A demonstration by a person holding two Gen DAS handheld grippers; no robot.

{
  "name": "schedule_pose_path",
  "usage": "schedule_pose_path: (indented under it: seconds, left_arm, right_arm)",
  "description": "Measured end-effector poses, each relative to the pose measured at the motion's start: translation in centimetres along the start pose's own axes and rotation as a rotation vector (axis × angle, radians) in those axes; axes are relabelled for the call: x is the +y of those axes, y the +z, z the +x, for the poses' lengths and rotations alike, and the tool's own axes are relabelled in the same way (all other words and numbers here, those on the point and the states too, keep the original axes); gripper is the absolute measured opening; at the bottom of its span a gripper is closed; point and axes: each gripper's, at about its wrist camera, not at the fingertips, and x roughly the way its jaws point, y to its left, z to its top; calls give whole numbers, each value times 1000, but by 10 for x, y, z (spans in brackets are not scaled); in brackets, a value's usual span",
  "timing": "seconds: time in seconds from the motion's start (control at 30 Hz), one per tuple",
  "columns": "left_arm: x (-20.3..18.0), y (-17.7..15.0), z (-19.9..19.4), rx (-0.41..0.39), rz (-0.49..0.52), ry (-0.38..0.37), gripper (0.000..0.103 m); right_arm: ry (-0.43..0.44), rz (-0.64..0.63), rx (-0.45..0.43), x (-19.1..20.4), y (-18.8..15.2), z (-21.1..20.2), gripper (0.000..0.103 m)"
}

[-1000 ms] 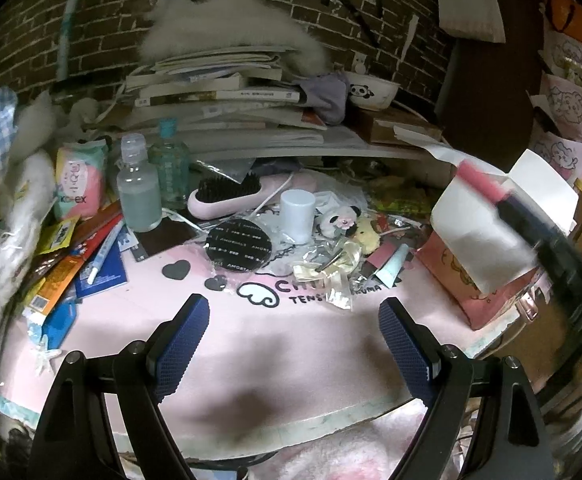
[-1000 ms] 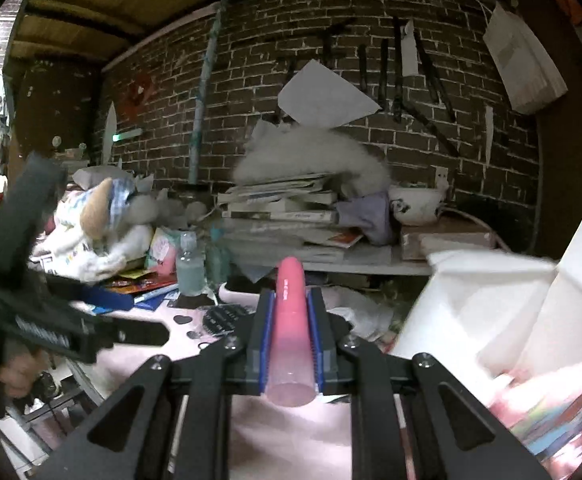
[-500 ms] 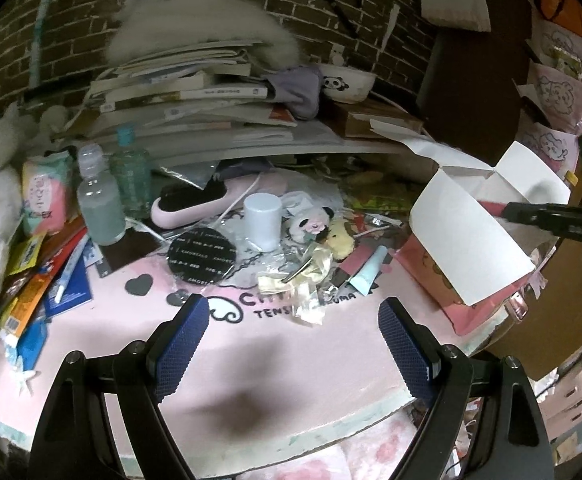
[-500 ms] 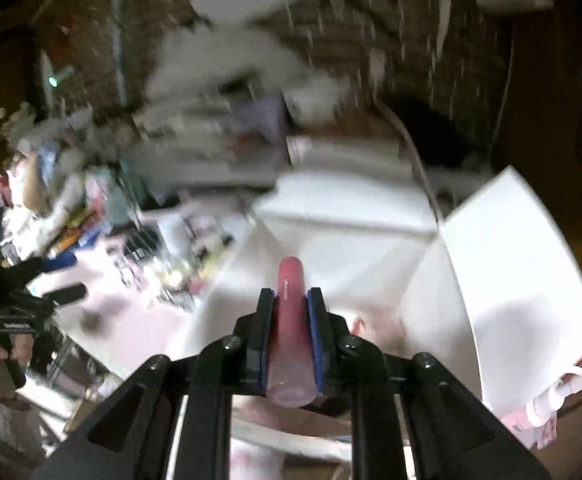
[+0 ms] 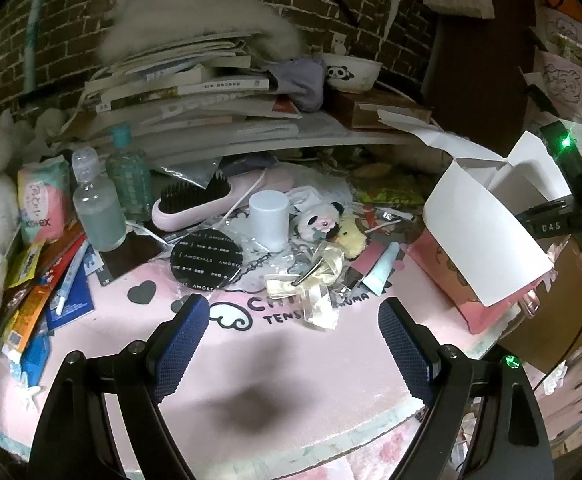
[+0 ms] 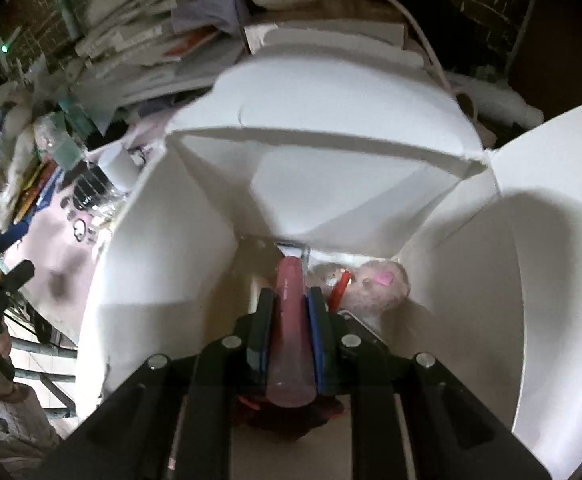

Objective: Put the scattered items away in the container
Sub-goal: 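Carry the pink tube into the white box and open the right gripper, then grasp the clear plastic packet with ribbon with the left gripper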

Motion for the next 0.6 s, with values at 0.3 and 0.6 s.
schedule_pose_path:
  seconds: [0.3,0.6]
  left_arm:
    - [-2,-2,11,30,23,13,85]
    - [4,-10,25,69,6,12,85]
  right_arm:
    - [2,16,35,-4,1,4,14]
    - [48,81,-4,-12,-5,-4,36]
